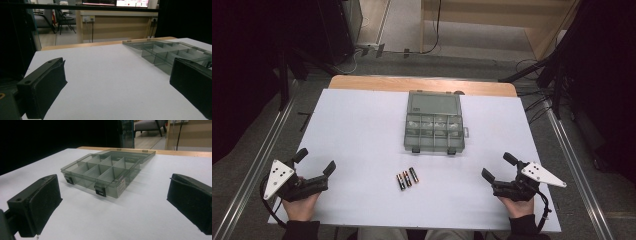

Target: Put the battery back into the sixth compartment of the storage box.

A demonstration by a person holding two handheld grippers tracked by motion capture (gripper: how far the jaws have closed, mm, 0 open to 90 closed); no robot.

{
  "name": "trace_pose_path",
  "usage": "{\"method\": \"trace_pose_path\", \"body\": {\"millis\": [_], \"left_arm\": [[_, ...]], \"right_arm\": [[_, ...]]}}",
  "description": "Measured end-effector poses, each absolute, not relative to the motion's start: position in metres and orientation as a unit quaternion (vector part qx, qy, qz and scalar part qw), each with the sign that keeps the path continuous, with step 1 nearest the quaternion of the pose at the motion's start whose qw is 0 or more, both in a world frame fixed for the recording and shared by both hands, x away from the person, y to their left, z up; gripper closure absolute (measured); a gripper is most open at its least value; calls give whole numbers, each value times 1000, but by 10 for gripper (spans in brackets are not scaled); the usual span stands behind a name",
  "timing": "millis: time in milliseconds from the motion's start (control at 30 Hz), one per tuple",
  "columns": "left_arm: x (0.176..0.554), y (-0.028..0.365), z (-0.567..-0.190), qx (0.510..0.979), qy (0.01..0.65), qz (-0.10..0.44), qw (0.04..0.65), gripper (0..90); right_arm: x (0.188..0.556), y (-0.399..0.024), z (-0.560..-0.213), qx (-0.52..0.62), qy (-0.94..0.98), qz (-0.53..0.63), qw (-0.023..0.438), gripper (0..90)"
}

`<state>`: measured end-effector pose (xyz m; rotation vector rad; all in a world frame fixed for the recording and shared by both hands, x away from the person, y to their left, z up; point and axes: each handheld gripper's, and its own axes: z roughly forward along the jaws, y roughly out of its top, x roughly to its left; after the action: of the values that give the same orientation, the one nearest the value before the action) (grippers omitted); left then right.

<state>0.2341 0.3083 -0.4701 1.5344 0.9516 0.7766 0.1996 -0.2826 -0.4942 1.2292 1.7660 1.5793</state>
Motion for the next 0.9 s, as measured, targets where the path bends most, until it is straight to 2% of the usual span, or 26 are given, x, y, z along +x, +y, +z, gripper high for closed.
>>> {"method": "trace_pose_path", "body": {"millis": [900], "left_arm": [[234, 309, -471, 644, 408, 329, 557, 3]], "right_arm": [[204, -278, -497, 449, 655, 566, 222, 0]]}}
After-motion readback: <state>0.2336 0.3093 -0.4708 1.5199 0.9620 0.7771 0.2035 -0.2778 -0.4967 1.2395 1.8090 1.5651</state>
